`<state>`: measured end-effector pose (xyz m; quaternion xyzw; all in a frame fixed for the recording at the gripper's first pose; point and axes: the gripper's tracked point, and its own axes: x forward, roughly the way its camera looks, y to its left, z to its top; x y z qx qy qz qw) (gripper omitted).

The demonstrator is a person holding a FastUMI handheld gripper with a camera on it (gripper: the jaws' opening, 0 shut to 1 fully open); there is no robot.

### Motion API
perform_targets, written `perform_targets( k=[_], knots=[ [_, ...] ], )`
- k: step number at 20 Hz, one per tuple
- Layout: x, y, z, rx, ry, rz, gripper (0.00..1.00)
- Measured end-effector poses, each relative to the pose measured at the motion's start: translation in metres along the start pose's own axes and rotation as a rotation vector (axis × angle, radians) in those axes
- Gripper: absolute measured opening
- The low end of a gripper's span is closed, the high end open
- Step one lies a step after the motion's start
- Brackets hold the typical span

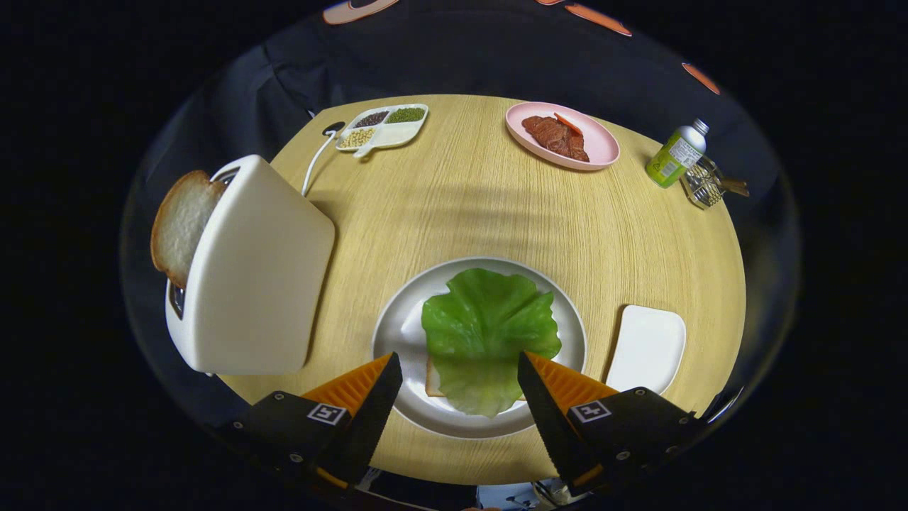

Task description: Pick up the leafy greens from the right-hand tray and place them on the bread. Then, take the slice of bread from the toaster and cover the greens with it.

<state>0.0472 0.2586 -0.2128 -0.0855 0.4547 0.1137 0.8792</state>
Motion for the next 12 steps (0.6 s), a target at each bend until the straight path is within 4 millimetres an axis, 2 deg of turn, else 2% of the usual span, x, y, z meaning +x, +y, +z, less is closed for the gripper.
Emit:
perform_targets(
  k=[5, 8, 12],
  knots=[
    [-0.033, 0.031, 0.030, -0.007, -0.044, 0.027, 0.99],
    [-0.055, 0.059, 0.051, -0.017, -0.071, 0.058, 0.99],
    [-0.087, 0.098, 0.088, -0.055, -0.130, 0.103, 0.99]
  ],
)
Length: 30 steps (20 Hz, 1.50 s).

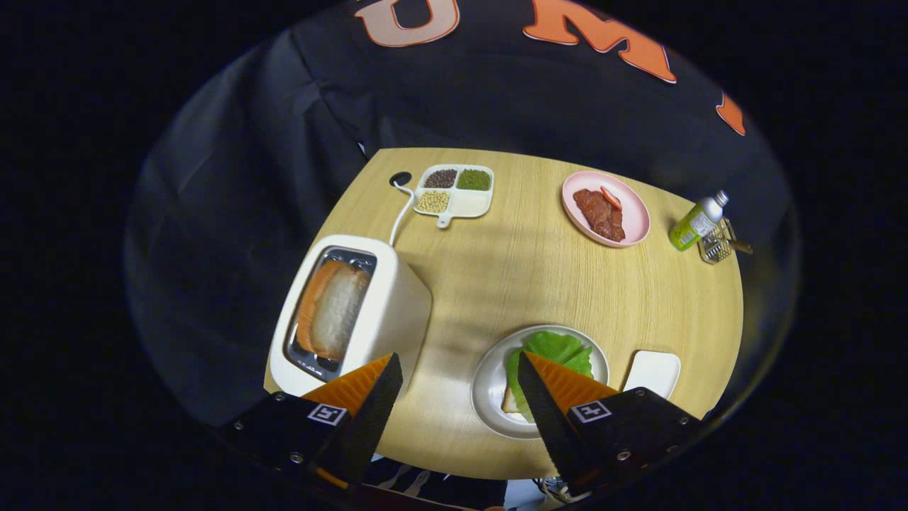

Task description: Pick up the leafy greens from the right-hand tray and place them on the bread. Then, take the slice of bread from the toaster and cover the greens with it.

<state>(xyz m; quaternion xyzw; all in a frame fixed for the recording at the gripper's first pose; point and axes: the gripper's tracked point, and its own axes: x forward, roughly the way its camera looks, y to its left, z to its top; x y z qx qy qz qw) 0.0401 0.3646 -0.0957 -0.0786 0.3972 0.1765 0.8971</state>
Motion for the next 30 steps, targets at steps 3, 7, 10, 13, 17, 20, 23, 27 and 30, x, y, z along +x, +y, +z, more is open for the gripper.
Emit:
perform_targets(
  k=[3, 7, 10, 13, 17, 20, 23, 27, 30],
  knots=[
    [-0.007, 0.031, 0.026, -0.017, -0.027, 0.039, 0.99],
    [-0.003, 0.061, 0.047, -0.047, -0.032, 0.066, 0.99],
    [0.010, 0.076, 0.047, -0.060, -0.012, 0.073, 0.99],
    [0.024, 0.086, 0.044, -0.067, 0.022, 0.067, 0.99],
    [0.040, 0.090, 0.041, -0.076, 0.039, 0.049, 0.93],
    [0.049, 0.084, 0.032, -0.062, 0.063, 0.035, 0.79],
    [0.055, 0.086, 0.027, -0.008, 0.086, 0.045, 0.59],
    [0.052, 0.087, 0.029, 0.019, 0.083, 0.057, 0.20],
    [0.046, 0.092, 0.030, 0.026, 0.066, 0.079, 0.10]
  ],
)
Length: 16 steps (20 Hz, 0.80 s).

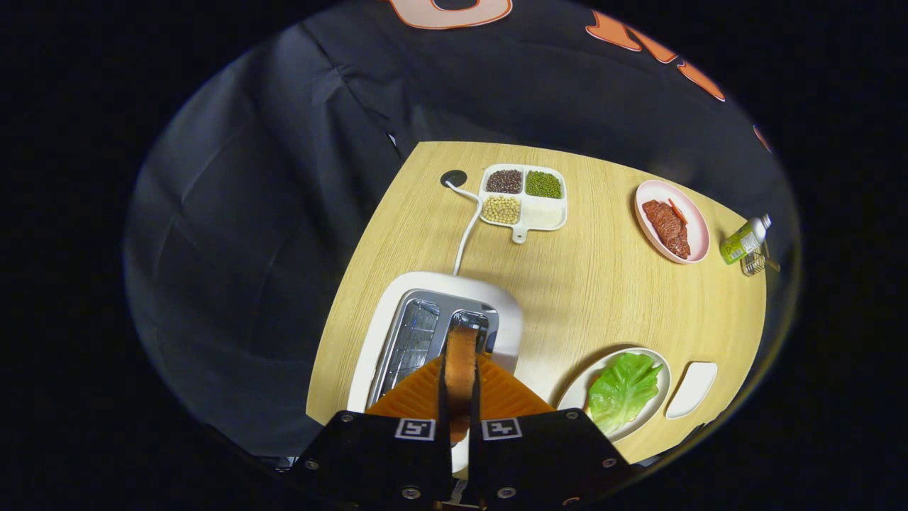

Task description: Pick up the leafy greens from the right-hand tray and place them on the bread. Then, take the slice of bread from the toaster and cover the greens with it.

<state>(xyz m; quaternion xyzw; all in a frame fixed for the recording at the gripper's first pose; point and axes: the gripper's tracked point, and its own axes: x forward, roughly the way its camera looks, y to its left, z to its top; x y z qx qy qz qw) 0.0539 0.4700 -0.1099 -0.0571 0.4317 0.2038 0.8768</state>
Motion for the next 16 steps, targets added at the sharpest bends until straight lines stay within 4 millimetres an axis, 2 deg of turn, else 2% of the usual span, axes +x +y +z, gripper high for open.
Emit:
perform_targets(
  k=[5, 9, 13, 16],
  knots=[
    [-0.033, 0.002, 0.014, 0.017, -0.060, 0.045, 0.07],
    [-0.069, -0.004, 0.026, 0.038, -0.118, 0.090, 0.07],
    [-0.096, -0.022, 0.026, 0.055, -0.159, 0.107, 0.07],
    [-0.109, -0.049, 0.020, 0.073, -0.187, 0.101, 0.07]
  ],
)
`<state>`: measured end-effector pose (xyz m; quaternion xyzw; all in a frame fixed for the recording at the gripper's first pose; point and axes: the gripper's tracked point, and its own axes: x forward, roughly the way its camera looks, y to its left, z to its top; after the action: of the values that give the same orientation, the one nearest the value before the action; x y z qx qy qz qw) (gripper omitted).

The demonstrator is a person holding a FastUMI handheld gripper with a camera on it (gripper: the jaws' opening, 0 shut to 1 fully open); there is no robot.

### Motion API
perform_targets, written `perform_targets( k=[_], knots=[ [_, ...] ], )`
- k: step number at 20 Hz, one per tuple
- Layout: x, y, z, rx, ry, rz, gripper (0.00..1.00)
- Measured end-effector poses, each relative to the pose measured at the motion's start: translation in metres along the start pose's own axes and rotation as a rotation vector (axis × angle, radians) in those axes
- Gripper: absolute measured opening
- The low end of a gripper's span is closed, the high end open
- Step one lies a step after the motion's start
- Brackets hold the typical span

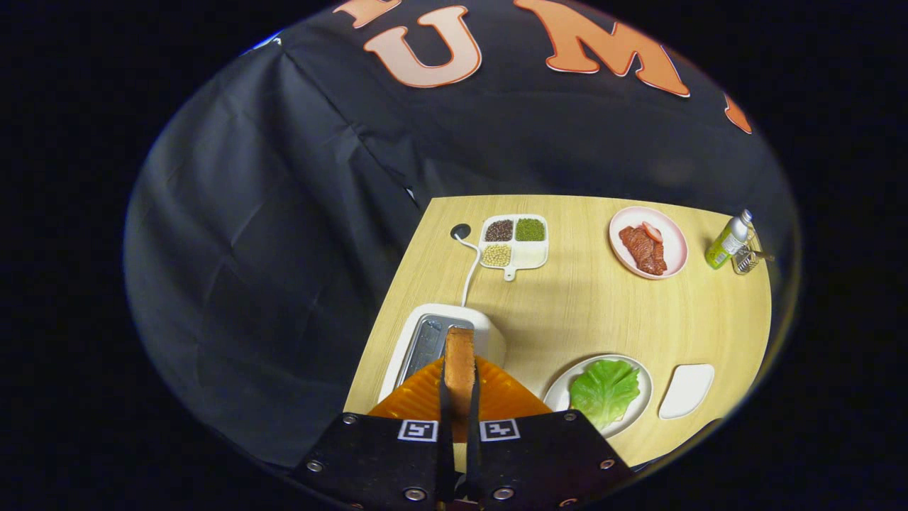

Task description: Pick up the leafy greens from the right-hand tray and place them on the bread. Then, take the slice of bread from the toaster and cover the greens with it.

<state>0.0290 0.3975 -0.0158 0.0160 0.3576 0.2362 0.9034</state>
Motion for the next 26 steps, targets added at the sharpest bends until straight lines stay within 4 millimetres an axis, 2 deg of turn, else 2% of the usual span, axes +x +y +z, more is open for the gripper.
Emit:
perform_targets(
  k=[5, 7, 10, 13, 19, 22, 26],
  knots=[
    [-0.016, -0.054, -0.018, 0.053, -0.008, -0.035, 0.07],
    [-0.017, -0.079, -0.026, 0.070, -0.009, -0.046, 0.07],
    [-0.015, -0.101, -0.044, 0.104, 0.004, -0.042, 0.07],
    [-0.002, -0.122, -0.065, 0.129, 0.032, -0.025, 0.07],
    [0.040, -0.148, -0.108, 0.182, 0.107, 0.035, 0.07],
    [0.057, -0.163, -0.121, 0.204, 0.124, 0.066, 0.07],
    [0.067, -0.187, -0.131, 0.210, 0.133, 0.067, 0.07]
  ],
)
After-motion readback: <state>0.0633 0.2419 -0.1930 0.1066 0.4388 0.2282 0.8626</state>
